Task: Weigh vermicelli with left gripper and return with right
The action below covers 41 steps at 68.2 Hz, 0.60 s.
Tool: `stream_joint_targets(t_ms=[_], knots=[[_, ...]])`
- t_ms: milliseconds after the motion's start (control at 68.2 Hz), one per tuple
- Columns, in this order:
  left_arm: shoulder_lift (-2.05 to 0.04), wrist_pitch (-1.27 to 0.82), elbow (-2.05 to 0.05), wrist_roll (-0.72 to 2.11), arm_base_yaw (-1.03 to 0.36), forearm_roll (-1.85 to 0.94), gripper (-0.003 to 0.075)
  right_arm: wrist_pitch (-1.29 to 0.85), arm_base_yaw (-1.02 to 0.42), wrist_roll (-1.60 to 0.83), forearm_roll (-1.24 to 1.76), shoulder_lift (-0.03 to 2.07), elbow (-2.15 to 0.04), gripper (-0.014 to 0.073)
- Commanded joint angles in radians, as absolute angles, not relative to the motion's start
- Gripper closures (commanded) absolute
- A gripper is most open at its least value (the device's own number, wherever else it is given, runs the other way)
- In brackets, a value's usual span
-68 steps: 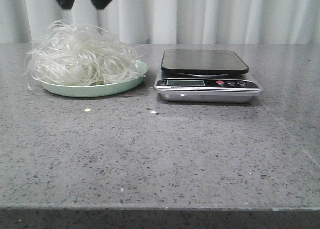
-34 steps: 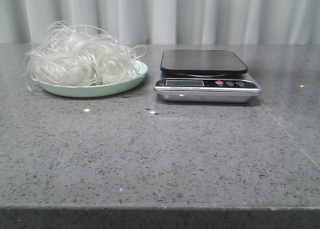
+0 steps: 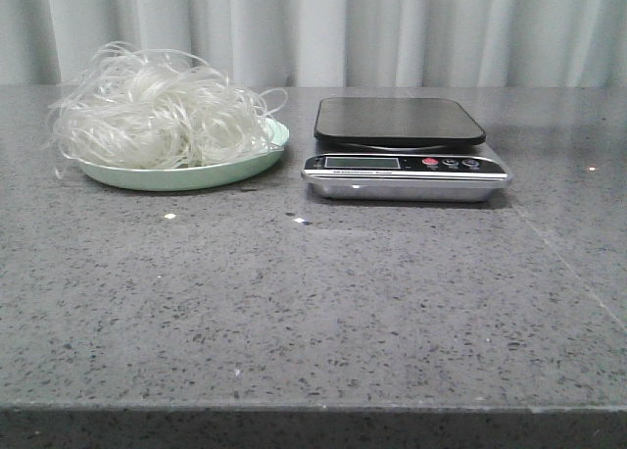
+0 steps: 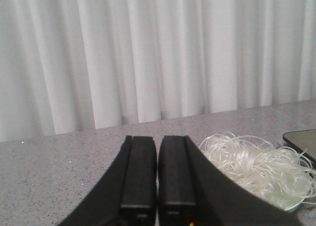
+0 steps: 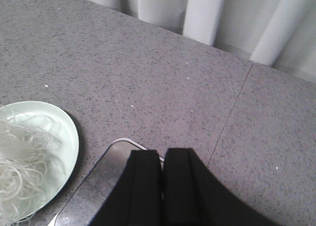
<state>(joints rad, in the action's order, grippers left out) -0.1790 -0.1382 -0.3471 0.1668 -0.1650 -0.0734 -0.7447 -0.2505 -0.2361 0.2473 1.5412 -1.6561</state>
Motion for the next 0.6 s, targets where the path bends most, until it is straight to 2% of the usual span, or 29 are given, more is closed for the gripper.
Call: stream_joint_targets(t_ms=[0,279,587], knots=[[-0.189,-0.052,-0.375,0.156,-0.164,-0.08,0.0584,-0.528,-0.244,-0.235,0.259,1.406,-1.497,0.0442],[-0.189,-0.052,-0.375,0.156,-0.164,-0.08,0.0584,-0.141,-0.244,-0.235,0.259,1.133,-0.966,0.0442],[-0.189,-0.056,-0.375,0.156,-0.164,-0.08,0.0584,0.134,-0.243,-0.235,0.259,0.791,-0.561,0.0442]])
